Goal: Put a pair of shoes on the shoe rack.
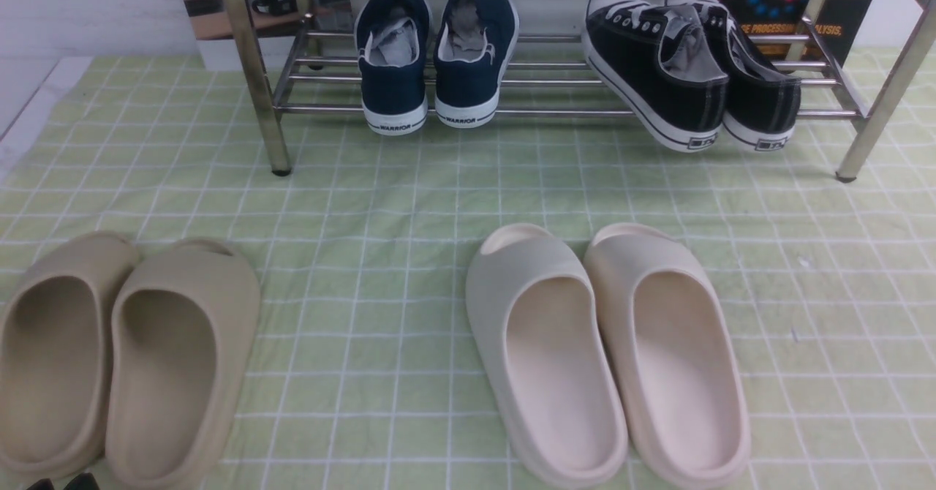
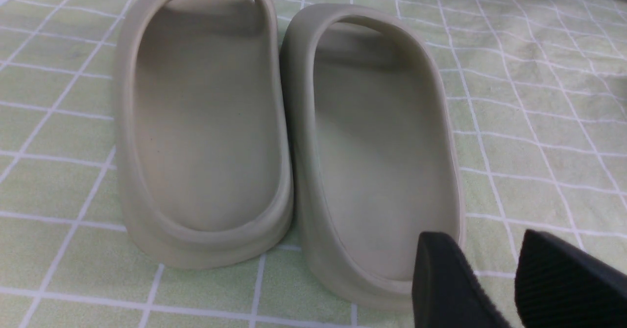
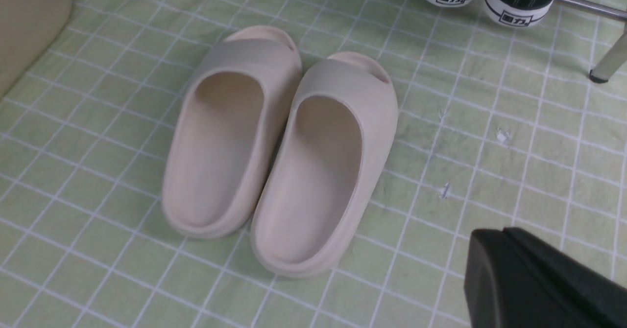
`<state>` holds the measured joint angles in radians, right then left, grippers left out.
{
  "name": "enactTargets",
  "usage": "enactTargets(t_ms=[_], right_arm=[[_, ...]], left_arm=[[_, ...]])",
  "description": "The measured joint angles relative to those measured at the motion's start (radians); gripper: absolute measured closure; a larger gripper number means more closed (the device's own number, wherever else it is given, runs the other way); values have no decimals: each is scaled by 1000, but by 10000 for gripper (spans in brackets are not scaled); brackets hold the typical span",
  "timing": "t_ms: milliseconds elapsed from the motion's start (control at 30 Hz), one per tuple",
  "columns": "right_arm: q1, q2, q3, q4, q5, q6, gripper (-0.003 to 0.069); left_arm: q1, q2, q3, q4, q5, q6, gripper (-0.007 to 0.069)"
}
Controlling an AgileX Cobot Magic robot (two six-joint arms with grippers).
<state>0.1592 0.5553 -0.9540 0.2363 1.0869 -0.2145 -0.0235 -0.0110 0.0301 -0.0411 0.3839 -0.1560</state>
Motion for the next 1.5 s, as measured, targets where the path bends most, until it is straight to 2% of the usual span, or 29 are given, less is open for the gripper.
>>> enactTargets(t_ms=[200, 333, 500, 600, 633, 667, 700, 733, 800, 900, 1067, 1267, 1500], right_arm=[[0, -125, 12, -14, 49, 0, 654], [0, -158, 26, -31, -6, 0, 656], [0, -176, 188, -78, -295, 5, 662], [0, -233, 379, -127, -550, 86, 662], [0, -238, 392, -132, -566, 86, 662], [-11, -290, 509, -184, -695, 177, 662], [-26, -321, 572, -216, -753, 226, 662], [-30, -333, 597, -229, -774, 237, 662], [-91, -411, 733, -297, -847, 352, 662], [-162, -492, 862, -352, -864, 447, 662], [-207, -564, 978, -371, -815, 482, 662], [-207, -565, 976, -368, -728, 435, 662], [-213, -565, 973, -361, -709, 373, 662]], left_arm=[[0, 0, 0, 0, 0, 0, 387], [0, 0, 0, 0, 0, 0, 387], [0, 0, 0, 0, 0, 0, 387], [0, 0, 0, 0, 0, 0, 387], [0, 0, 0, 0, 0, 0, 387], [0, 0, 0, 0, 0, 0, 387], [0, 0, 0, 0, 0, 0, 386], [0, 0, 0, 0, 0, 0, 386], [0, 0, 0, 0, 0, 0, 386], [0, 0, 0, 0, 0, 0, 386], [0, 0, 0, 0, 0, 0, 386], [0, 0, 0, 0, 1, 0, 386], [0, 0, 0, 0, 1, 0, 386]])
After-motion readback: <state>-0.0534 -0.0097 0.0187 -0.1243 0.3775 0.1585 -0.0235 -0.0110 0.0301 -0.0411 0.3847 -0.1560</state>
